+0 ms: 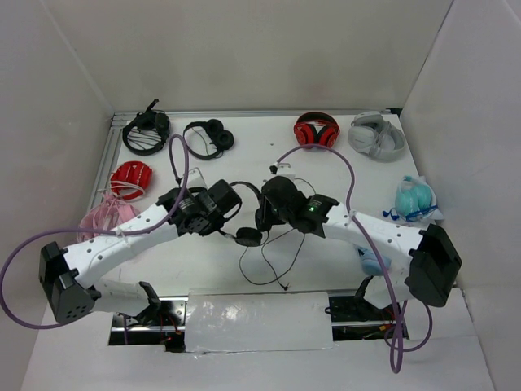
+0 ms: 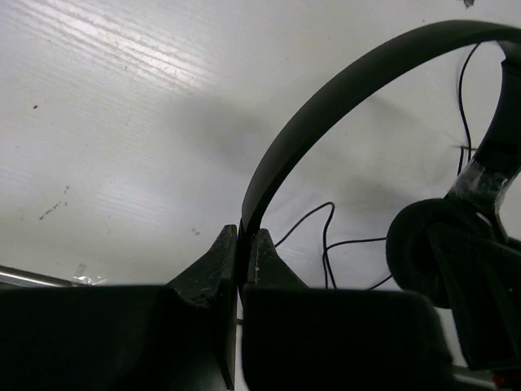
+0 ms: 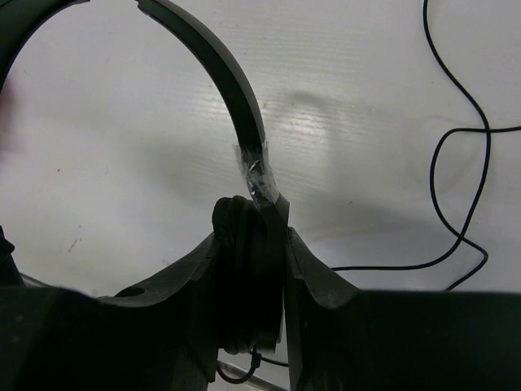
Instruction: Wrap the headphones
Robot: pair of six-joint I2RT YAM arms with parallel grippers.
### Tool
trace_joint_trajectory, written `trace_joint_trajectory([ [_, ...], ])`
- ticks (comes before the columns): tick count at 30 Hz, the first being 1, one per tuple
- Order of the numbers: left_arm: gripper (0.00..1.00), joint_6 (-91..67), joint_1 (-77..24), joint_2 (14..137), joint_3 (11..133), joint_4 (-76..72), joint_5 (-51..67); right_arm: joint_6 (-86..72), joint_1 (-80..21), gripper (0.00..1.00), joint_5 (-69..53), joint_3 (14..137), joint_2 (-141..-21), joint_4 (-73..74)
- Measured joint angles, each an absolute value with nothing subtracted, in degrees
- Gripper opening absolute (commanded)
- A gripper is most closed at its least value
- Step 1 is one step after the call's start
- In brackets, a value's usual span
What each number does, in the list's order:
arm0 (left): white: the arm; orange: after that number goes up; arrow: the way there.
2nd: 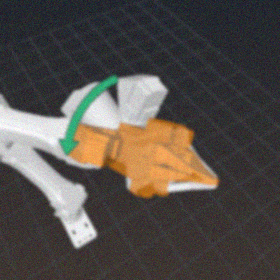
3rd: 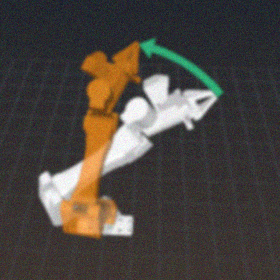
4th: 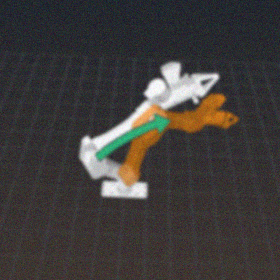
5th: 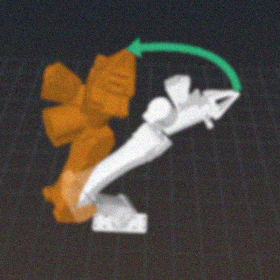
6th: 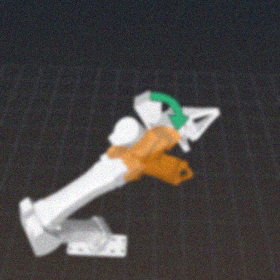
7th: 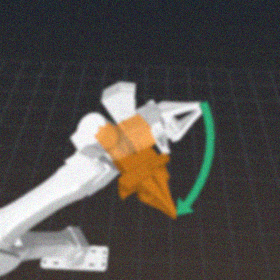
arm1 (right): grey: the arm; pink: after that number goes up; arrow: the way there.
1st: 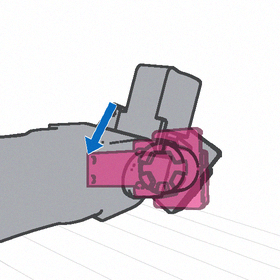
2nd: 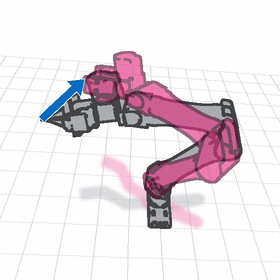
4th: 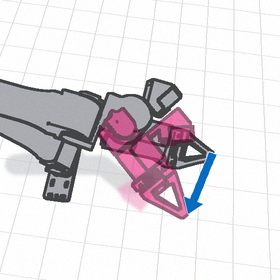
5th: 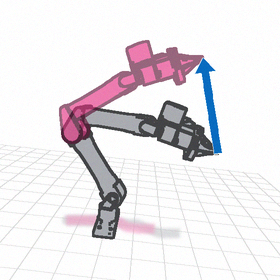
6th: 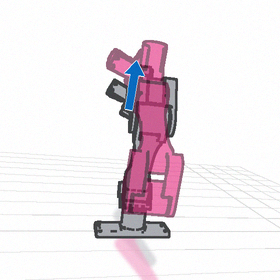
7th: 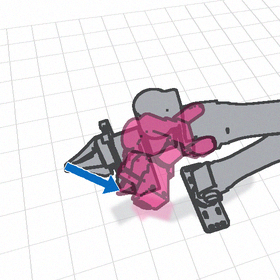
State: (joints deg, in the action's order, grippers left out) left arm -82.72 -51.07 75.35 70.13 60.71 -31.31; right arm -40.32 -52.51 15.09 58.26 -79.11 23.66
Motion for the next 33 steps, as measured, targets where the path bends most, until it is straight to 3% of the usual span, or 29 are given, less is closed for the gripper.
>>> trace_joint_trajectory([
  [1, 0.11, -80.6, -51.1, 74.2, 69.1, 59.4, -31.3, -39.5, -52.5, 0.00, 15.4, 58.3, -79.0, 23.6],
  [5, 0.28, -72.6, -51.0, 70.5, 65.4, 53.9, -31.3, -35.7, -52.9, 0.00, 18.0, 58.3, -76.9, 23.7],
  [6, 0.42, -70.5, -51.0, 69.8, 64.8, 52.6, -31.1, -34.4, -53.0, 0.00, 18.8, 58.4, -75.8, 23.9],
  [9, 0.66, -64.2, -51.2, 67.3, 63.2, 46.6, -29.6, -30.7, -53.6, 0.00, 20.6, 58.6, -71.8, 23.9],
  [10, 0.84, -62.4, -51.2, 66.6, 62.7, 44.8, -29.2, -29.3, -53.8, 0.00, 21.0, 58.7, -70.4, 24.1],
  [12, 0.91, -58.4, -51.2, 65.3, 61.6, 41.8, -28.3, -26.7, -54.1, 0.00, 21.9, 59.2, -67.9, 24.5],
  [17, 0.92, -50.2, -51.2, 64.0, 60.2, 36.9, -26.8, -22.1, -55.0, 0.00, 21.9, 61.6, -65.7, 26.6],
  [23, 0.83, -43.6, -51.2, 63.8, 60.1, 33.7, -26.2, -20.9, -55.7, 0.00, 22.7, 61.8, -66.1, 29.2],
  [24, 0.77, -43.3, -51.2, 63.9, 60.1, 33.8, -26.2, -20.9, -55.7, 0.00, 23.2, 61.8, -66.2, 29.6],
  [30, 0.65, -41.7, -51.2, 64.5, 60.7, 34.5, -26.7, -20.1, -56.2, 0.00, 24.8, 61.8, -66.4, 30.9],
  [33, 0.54, -40.7, -51.2, 65.6, 61.2, 34.8, -26.7, -18.5, -56.7, 0.00, 25.0, 61.8, -66.4, 30.9],
])
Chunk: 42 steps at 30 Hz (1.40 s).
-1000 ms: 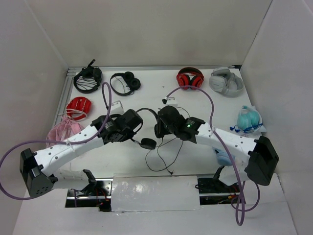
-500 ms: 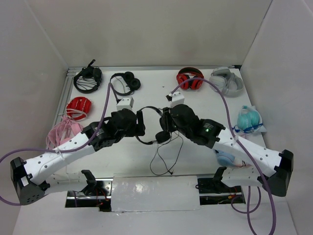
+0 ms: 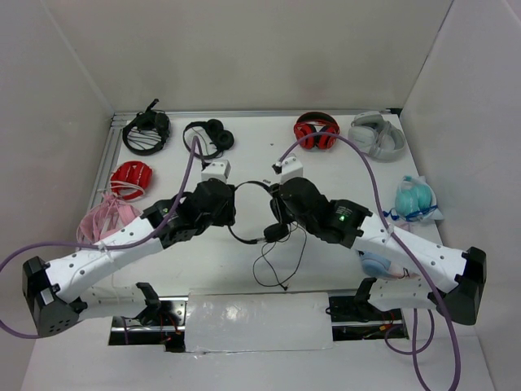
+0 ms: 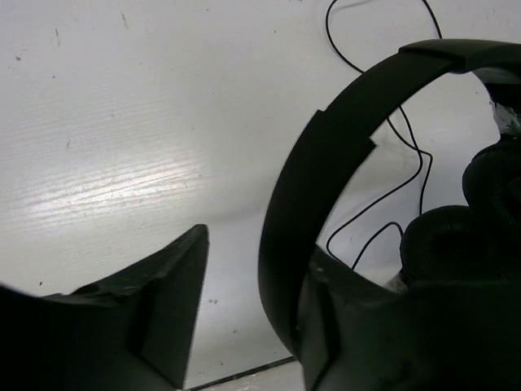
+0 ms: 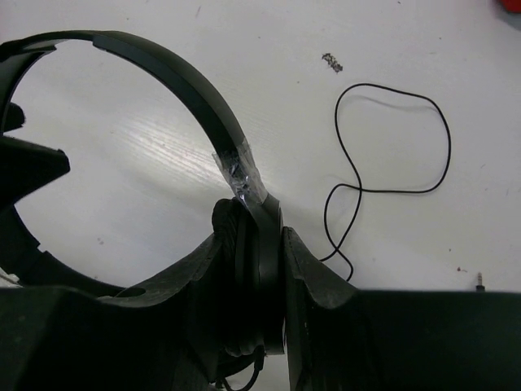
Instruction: Wrap the headphones
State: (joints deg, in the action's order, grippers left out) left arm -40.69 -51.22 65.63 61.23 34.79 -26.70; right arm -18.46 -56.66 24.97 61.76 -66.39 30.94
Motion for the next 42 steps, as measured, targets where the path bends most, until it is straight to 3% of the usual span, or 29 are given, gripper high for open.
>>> trace_joint_trajectory([
  [2, 0.49, -40.2, -51.2, 66.5, 61.8, 34.8, -26.7, -17.2, -57.1, 0.00, 25.4, 61.8, -66.4, 30.9],
  [4, 0.34, -39.2, -51.2, 67.1, 62.1, 34.6, -26.3, -16.2, -57.3, 0.00, 25.8, 61.8, -66.4, 30.9],
  [5, 0.20, -38.7, -51.2, 67.3, 62.2, 34.3, -25.9, -15.6, -57.4, 0.00, 25.8, 61.8, -66.4, 30.7],
  [8, 0.00, -37.0, -51.2, 67.9, 62.2, 34.6, -25.3, -14.0, -57.5, 0.00, 25.9, 61.9, -66.4, 30.0],
  [14, 0.00, -35.2, -50.9, 69.0, 62.2, 35.0, -25.3, -9.2, -57.8, 0.05, 26.2, 62.4, -66.7, 29.7],
  [16, 0.00, -34.4, -50.8, 69.1, 62.2, 35.0, -25.2, -7.5, -57.9, 0.21, 26.2, 62.4, -66.8, 29.5],
  [17, 0.00, -34.3, -50.8, 69.1, 62.2, 34.8, -25.1, -6.8, -57.9, 0.60, 26.2, 62.4, -66.8, 29.4],
  [18, 0.00, -34.5, -50.8, 69.1, 62.2, 34.6, -25.0, -6.2, -57.9, 0.78, 26.2, 62.4, -66.8, 29.2],
  [20, 0.00, -35.0, -50.9, 69.2, 62.3, 34.3, -25.2, -5.4, -57.9, 0.99, 26.0, 62.4, -66.8, 28.0],
  [27, 0.00, -48.3, -49.9, 72.6, 74.5, 46.1, -29.4, -4.8, -57.9, 1.00, 22.6, 61.4, -61.7, 23.1],
  [31, 0.00, -56.0, -47.2, 75.6, 82.2, 52.7, -32.2, -5.8, -58.0, 1.00, 18.1, 57.2, -48.1, 19.6],
  [37, 0.00, -57.3, -40.8, 77.4, 83.8, 54.3, -31.3, -9.9, -58.0, 1.00, 15.7, 49.2, -31.9, 17.2],
  [42, 0.00, -56.4, -37.2, 77.5, 86.6, 54.5, -29.3, -13.9, -58.0, 1.00, 15.8, 41.1, -32.6, 15.4],
])
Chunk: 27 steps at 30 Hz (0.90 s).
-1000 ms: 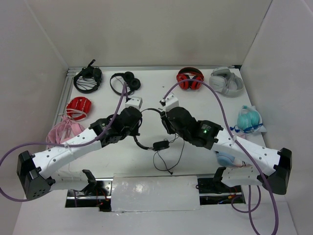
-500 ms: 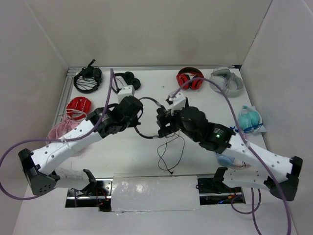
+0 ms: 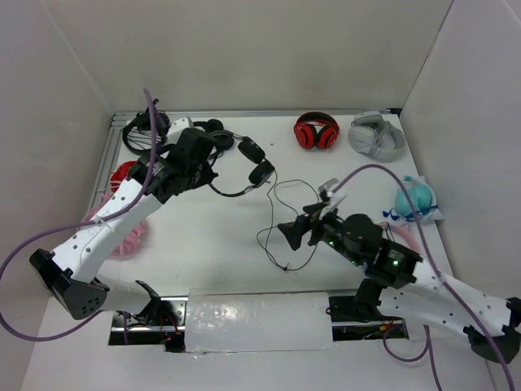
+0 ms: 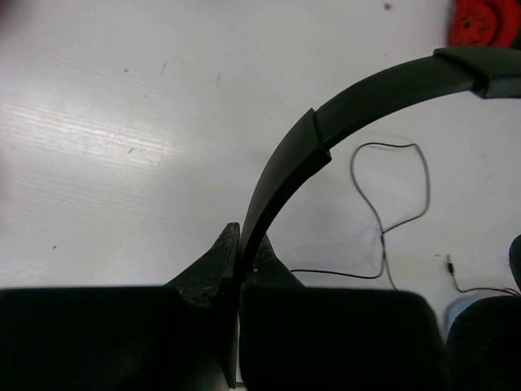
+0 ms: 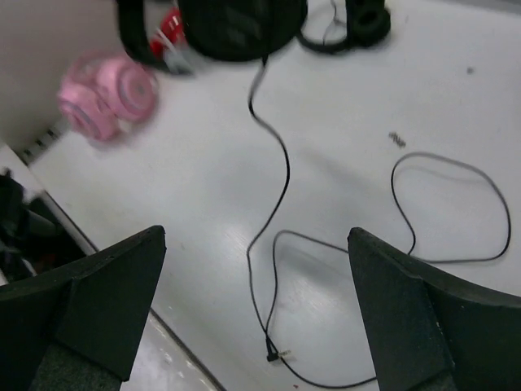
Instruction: Wrap the headphones
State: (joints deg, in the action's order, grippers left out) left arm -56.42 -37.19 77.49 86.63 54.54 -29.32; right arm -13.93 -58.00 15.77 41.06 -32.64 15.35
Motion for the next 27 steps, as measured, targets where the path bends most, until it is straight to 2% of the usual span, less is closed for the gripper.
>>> trace_joint_trajectory([
  [8, 0.00, -50.6, -34.6, 74.9, 92.2, 50.1, -24.7, -12.7, -58.0, 1.00, 12.9, 23.9, -47.9, 0.4],
  [13, 0.00, -47.6, -33.1, 72.4, 95.8, 47.9, -22.2, -10.7, -58.0, 0.99, 12.1, 22.3, -55.3, -11.8],
  [14, 0.00, -46.5, -33.0, 71.3, 95.8, 47.0, -21.0, -10.2, -58.0, 0.86, 11.9, 22.5, -57.0, -14.1],
  [15, 0.00, -45.4, -32.9, 70.3, 95.8, 46.2, -19.5, -9.3, -58.0, 0.64, 11.1, 23.1, -59.2, -16.5],
  [17, 0.00, -43.9, -32.9, 68.8, 96.1, 44.8, -16.7, -7.9, -58.0, 0.00, 9.3, 24.7, -64.4, -20.6],
  [22, 0.00, -42.2, -32.8, 67.3, 97.4, 43.3, -14.3, -9.1, -58.0, 0.00, 6.6, 25.0, -70.3, -27.7],
  [27, 0.00, -43.3, -30.6, 67.9, 94.7, 42.9, -15.2, -13.9, -58.0, 0.00, 7.0, 22.6, -63.9, -26.4],
])
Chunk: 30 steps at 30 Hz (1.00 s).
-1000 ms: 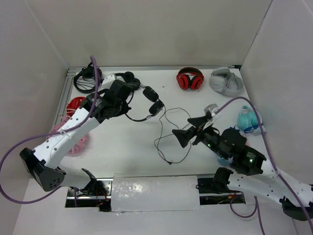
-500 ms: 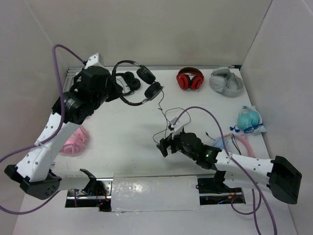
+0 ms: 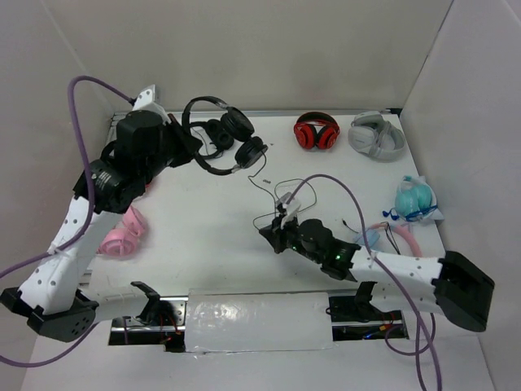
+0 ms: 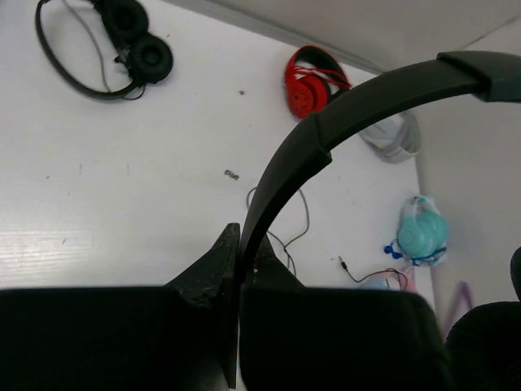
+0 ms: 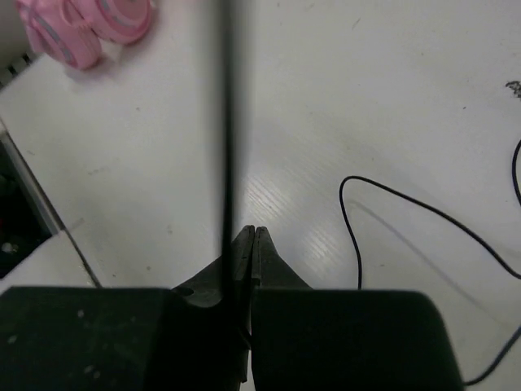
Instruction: Wrap the headphones
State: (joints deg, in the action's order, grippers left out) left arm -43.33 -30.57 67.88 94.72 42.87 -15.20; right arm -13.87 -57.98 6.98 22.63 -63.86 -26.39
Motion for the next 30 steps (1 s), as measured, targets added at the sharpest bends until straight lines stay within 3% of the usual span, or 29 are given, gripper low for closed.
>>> trace_joint_trajectory([
  [7, 0.00, -47.5, -24.5, 75.5, 91.5, 44.2, -15.3, -24.1, -58.1, 0.00, 12.6, 26.0, -48.4, -8.3],
  [15, 0.00, -51.3, -19.3, 85.7, 91.3, 46.2, -14.9, -35.1, -62.3, 0.00, 23.9, 38.1, -51.1, 16.1],
  [21, 0.00, -51.2, -19.4, 87.5, 88.4, 45.7, -15.0, -31.7, -64.1, 0.00, 23.0, 42.4, -52.6, 23.9],
  [30, 0.00, -42.1, -24.9, 88.5, 78.8, 36.6, -16.2, -15.8, -66.6, 0.00, 21.4, 61.2, -61.9, 30.2],
])
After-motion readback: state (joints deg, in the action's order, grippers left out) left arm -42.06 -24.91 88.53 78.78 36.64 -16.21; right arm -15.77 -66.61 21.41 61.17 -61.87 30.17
